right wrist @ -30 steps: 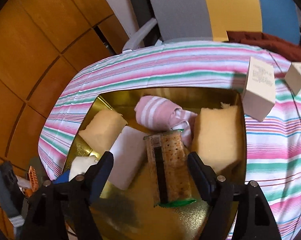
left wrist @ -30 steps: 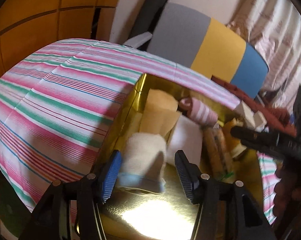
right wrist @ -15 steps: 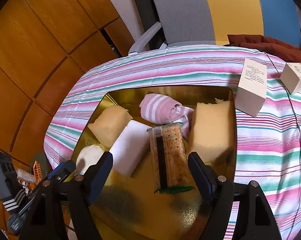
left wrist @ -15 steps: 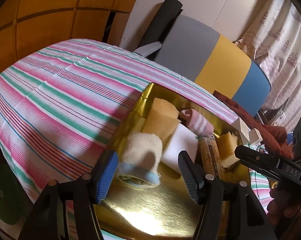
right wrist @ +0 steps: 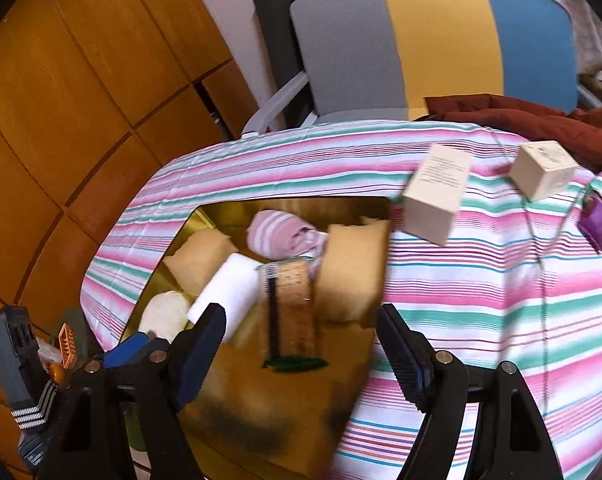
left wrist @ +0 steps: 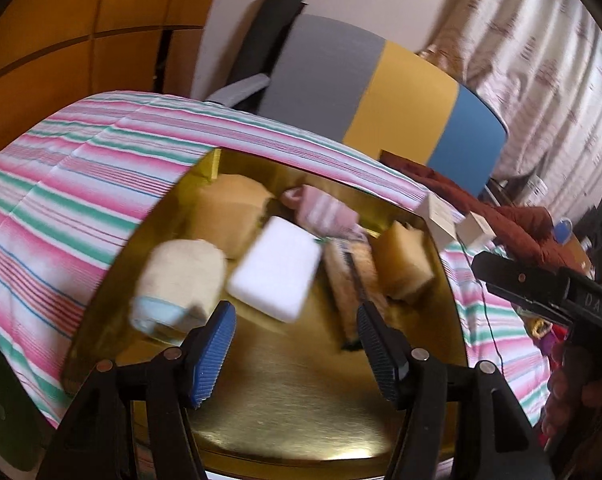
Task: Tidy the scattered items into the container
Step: 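Lower the cracker packet with the right tool while the left tool lowers the knit sock into the tray, then move both open tools from the tray to the scattered items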
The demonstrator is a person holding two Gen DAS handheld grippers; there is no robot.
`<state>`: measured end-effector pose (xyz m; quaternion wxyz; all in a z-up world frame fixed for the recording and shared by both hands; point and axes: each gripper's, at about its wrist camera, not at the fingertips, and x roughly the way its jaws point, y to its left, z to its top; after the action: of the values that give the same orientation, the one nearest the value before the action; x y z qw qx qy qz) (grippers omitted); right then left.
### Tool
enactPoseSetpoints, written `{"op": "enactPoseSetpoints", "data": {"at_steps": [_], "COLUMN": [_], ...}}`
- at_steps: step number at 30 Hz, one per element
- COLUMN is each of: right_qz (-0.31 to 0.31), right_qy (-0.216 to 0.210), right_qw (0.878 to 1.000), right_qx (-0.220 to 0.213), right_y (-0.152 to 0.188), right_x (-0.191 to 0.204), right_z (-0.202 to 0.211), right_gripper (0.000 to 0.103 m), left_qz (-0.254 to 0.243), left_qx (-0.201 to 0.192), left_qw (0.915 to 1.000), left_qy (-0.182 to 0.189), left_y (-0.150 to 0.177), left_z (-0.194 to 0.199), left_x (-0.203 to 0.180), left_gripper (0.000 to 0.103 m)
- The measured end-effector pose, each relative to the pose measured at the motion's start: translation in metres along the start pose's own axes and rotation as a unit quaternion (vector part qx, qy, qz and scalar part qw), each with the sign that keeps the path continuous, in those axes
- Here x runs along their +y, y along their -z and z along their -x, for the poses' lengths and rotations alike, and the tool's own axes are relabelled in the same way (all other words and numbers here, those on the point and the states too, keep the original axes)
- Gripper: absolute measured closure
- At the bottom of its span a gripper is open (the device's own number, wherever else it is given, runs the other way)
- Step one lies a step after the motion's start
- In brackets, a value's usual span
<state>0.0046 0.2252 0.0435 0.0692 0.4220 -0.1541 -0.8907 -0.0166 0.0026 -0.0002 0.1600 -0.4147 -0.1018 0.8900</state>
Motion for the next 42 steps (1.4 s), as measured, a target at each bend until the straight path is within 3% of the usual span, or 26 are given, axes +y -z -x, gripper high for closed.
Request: {"op": "enactPoseSetpoints", "data": {"at_steps": [8,16,21,26,29,34,36,39,42], "right_qz": [-0.025,-0.067,-0.087,-0.099,-0.102,-0.152,-0.160,-0.130,-0.077], "right_qy": [0.045,0.124,0.200,0.280,0.305,0.302,0.288,0.242,0.117], "right_qw": [0.999,0.990,0.976,0.954,0.945,0.939,0.943,0.961,0.990], "right_qx": [-0.007,-0.008,-0.005,-0.041,-0.059,-0.064,-0.046,-0.023,-0.024], "right_y": [0.013,0.023,0.019,0.009,0.001,-0.002,-0.002,-0.003,-0.005], "right_x": [-0.057,-0.148,-0.214,-0.280,-0.306,-0.352,-0.359,-0.344,-0.310], "right_z": [0.026,0.059,0.076,0.099,0.104,0.102,0.095,0.083,0.079], "right_gripper": [0.025,0.025,0.025,0.024,0.021,0.020,0.020,0.018,0.020], "left_qz": [-0.056,-0.112,-0.145,-0.167,-0.173,-0.179,-0.177,-0.167,-0.166], "left_qx": [0.017,0.029,0.041,0.053,0.066,0.070,0.069,0.073,0.073], "left_qw": [0.9980,0.9911,0.9841,0.9782,0.9760,0.9750,0.9756,0.9766,0.9772], "left_qy": [0.024,0.066,0.093,0.112,0.114,0.113,0.110,0.113,0.111], "left_y": [0.008,0.015,0.023,0.034,0.040,0.044,0.044,0.043,0.043], "left_z": [-0.005,-0.011,-0.017,-0.021,-0.026,-0.028,-0.029,-0.032,-0.033], "left_x": [-0.045,-0.099,-0.135,-0.159,-0.166,-0.172,-0.172,-0.171,-0.172], "left_gripper": [0.039,0.039,0.039,0.039,0.039,0.039,0.039,0.039,0.039]}}
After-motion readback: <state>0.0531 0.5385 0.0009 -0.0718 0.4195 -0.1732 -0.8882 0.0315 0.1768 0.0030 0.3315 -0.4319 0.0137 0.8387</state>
